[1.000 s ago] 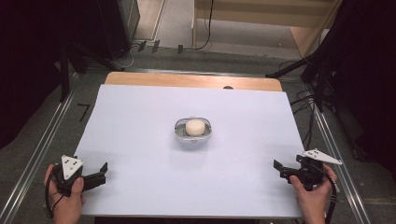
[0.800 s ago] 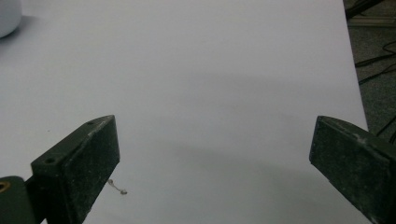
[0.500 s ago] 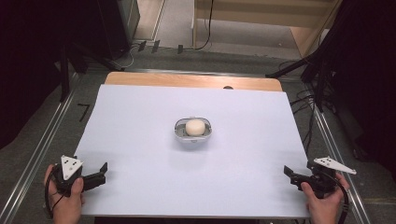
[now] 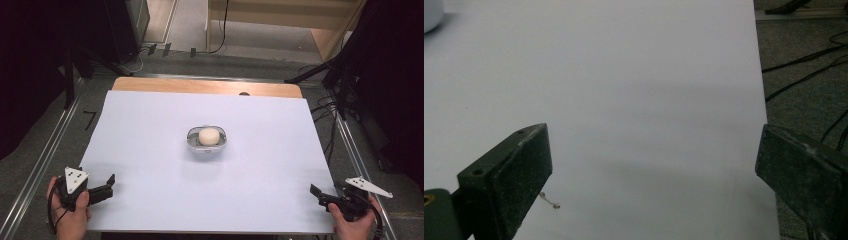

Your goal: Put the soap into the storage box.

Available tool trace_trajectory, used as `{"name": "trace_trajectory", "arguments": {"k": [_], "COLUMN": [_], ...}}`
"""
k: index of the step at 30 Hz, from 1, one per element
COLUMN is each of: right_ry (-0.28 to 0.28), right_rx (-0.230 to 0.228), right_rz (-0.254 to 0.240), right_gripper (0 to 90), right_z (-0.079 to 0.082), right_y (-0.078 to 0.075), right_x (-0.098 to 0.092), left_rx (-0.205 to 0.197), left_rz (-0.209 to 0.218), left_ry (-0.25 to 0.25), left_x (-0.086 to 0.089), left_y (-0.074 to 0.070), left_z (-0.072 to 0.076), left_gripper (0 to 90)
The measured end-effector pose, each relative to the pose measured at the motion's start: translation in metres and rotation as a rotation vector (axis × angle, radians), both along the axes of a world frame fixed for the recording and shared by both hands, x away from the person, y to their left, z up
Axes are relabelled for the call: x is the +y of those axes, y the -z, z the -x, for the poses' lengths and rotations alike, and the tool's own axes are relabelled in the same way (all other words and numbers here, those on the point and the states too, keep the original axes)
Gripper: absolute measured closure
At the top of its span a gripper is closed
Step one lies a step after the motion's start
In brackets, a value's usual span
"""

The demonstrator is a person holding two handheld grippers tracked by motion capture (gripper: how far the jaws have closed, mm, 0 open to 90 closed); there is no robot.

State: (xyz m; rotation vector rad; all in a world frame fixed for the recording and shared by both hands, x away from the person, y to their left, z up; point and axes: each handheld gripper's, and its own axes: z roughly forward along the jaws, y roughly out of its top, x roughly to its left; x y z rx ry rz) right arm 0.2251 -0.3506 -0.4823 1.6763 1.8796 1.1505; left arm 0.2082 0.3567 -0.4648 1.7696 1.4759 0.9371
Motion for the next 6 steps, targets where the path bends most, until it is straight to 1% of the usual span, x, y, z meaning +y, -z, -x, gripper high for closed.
{"name": "trace_trajectory", "arguments": {"k": [6], "right_ry": [-0.001], "right_rx": [-0.005], "right_rz": [-0.014], "right_gripper": [2.2], "right_z": [-0.0007], "right_y": [0.0005], "right_x": [-0.0005], "left_rx": [-0.012], "left_rz": [-0.015], "left_ry": [0.012], "left_x": [-0.0015], "left_y": [0.0001], "left_z": [0.0012], "left_gripper": [0.0]}}
